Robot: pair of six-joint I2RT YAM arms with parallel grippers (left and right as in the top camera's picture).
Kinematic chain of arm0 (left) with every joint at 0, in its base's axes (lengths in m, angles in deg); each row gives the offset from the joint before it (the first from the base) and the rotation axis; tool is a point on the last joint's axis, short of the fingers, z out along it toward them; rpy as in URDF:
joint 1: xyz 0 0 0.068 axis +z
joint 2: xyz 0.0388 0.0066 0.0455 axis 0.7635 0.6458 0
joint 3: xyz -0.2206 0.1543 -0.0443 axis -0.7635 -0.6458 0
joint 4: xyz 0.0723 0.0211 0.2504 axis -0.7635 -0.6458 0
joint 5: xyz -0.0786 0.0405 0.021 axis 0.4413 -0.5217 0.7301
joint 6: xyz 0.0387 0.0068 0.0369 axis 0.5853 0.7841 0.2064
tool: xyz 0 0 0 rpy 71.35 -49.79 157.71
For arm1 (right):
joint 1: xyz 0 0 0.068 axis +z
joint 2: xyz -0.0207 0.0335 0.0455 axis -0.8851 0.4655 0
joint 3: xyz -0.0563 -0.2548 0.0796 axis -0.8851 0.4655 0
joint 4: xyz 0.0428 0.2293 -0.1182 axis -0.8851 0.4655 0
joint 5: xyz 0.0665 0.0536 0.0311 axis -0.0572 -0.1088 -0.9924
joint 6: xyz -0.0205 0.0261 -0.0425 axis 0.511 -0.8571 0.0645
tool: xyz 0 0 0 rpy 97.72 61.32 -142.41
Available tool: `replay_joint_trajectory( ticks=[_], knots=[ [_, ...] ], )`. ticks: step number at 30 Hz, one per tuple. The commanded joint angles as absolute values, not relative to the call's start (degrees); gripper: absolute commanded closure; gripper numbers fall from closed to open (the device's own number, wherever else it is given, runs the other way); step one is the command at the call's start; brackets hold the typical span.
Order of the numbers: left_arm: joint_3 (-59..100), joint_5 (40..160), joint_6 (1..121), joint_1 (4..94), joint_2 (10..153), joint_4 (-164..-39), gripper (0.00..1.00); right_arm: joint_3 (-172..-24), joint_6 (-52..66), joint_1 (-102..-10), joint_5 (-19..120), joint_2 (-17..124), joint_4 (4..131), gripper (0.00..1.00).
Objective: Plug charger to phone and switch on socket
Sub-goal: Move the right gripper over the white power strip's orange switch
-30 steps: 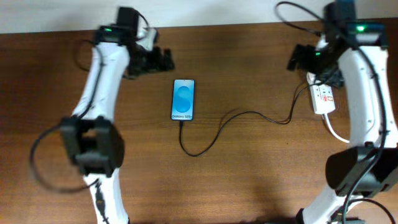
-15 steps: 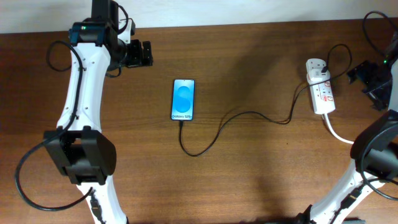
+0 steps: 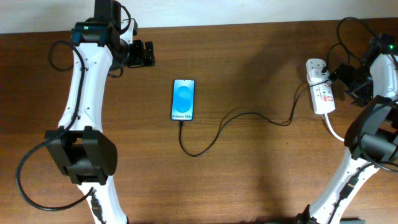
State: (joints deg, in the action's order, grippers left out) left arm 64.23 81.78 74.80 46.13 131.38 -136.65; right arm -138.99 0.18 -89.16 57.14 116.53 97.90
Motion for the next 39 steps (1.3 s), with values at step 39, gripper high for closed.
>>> replay_joint_trajectory(
  ticks=[39],
  knots=[
    [64.0, 81.6, 75.1, 46.0, 131.9, -136.9, 0.01, -140.2, 3.6, -93.9, 43.6, 117.7, 98.4, 0.01]
  ],
)
